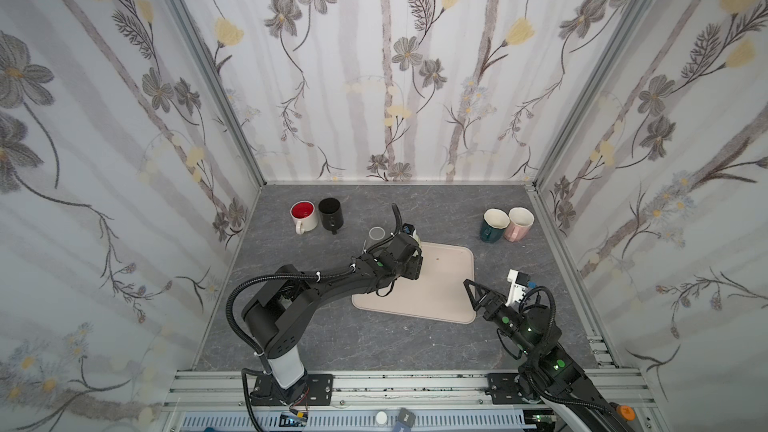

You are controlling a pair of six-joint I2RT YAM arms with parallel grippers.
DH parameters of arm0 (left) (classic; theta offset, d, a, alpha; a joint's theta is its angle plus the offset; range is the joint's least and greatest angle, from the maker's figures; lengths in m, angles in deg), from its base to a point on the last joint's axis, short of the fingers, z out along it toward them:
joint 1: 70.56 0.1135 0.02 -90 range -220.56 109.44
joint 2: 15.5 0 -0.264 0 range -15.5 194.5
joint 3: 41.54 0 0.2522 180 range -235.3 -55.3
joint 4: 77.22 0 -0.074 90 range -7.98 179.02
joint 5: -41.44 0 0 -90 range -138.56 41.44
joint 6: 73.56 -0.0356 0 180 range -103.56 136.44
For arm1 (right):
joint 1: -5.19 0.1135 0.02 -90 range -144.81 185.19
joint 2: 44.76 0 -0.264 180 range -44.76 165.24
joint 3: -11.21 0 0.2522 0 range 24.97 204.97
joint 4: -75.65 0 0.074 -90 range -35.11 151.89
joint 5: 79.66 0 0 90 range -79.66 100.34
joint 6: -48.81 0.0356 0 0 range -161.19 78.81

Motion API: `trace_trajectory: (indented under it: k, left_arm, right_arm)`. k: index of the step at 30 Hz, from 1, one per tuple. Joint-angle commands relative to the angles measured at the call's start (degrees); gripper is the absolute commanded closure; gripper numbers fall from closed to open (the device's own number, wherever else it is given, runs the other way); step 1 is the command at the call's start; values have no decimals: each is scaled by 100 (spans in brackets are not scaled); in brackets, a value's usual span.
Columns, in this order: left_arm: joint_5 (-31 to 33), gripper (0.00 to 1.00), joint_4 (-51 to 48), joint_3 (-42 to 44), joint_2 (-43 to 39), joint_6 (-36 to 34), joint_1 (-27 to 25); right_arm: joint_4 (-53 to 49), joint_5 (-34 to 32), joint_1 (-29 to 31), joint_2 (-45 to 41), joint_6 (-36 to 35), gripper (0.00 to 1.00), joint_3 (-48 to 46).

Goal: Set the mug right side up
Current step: 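Move the left gripper over the upside-down light-green mug on the tray, then lower the left gripper and close it on the light-green mug's base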

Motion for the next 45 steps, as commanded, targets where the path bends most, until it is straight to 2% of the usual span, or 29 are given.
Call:
trace_trajectory:
  k: [1,6,14,21,24,30,32,37,39,42,45]
  left_arm:
    - [-177,31,142,-99,66,74,5]
    - [-91,33,66,-134,-1,31,-2]
    - [679,28,-243,-80,-259,-49,20]
    - [576,28,-213,-155,-72,26,112]
    - [367,18,-160,-198,22,-161,198]
    - [73,17,8,-226,132,-374,229]
    - [-196,17,115,-209,149,-365,240]
    - [-606,19,232,-209,241,-197,222]
    - [-687,26,242,-194,238,-156,223]
    - [-871,26,202,-190,182,-52,224]
    - [-533,29,-130,-303,211,157,224]
  right_arm:
    - [-124,-87,-2,-60,56,0,-39]
    - [-195,-135,-11,-245,99,0,-130]
    - [-293,-140,-20,-400,117,0,-170]
    - [-329,-150,-33,-373,126,0,-189]
    - [-338,-123,-31,-411,161,0,-213]
    - [-399,-166,-29,-545,168,0,-285]
    - [-407,-171,-31,-558,170,0,-292]
    - [-414,-166,-39,-567,170,0,-295]
    - [-422,-166,-36,-576,170,0,-295]
    - [-459,-184,-38,-576,161,0,-303]
    - [-483,-188,-38,-576,162,0,-321]
